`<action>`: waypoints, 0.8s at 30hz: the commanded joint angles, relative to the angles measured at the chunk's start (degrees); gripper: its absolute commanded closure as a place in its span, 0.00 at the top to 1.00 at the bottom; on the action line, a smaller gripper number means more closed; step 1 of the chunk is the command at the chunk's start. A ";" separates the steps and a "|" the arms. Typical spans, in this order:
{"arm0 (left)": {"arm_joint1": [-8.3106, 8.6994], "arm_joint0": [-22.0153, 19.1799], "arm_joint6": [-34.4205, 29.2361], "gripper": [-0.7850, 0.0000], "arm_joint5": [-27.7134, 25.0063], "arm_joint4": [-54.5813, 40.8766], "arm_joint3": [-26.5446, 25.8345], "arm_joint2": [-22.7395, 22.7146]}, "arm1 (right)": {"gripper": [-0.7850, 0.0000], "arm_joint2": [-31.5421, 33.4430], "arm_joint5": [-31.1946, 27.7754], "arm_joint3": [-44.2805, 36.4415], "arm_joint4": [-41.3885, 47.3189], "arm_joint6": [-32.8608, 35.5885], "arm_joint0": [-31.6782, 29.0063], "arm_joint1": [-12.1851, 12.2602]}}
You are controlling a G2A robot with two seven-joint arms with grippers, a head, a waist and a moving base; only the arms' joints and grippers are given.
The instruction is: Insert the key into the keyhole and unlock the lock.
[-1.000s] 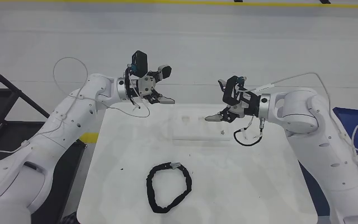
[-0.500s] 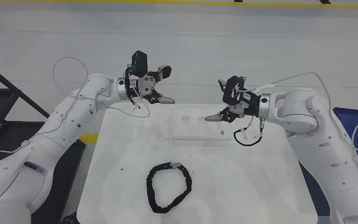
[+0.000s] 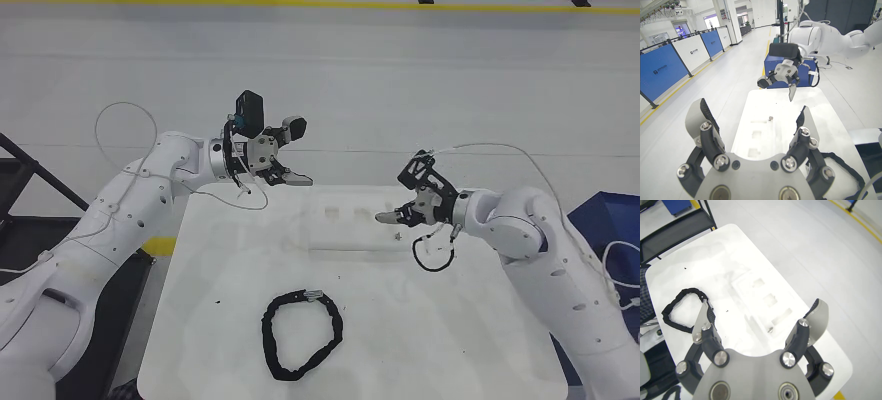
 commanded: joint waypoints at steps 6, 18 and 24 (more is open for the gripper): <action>0.00 0.00 0.00 1.00 0.00 -0.01 0.00 0.00 | 1.00 -1.84 11.11 5.79 3.05 1.00 -1.93 -0.80; 0.00 0.00 0.00 1.00 0.00 -0.01 0.00 0.00 | 1.00 -7.88 21.46 15.94 9.95 0.20 0.62 -3.88; 0.00 0.00 0.00 1.00 0.00 -0.01 0.00 0.00 | 1.00 -11.14 23.24 20.58 12.05 0.62 3.25 -5.65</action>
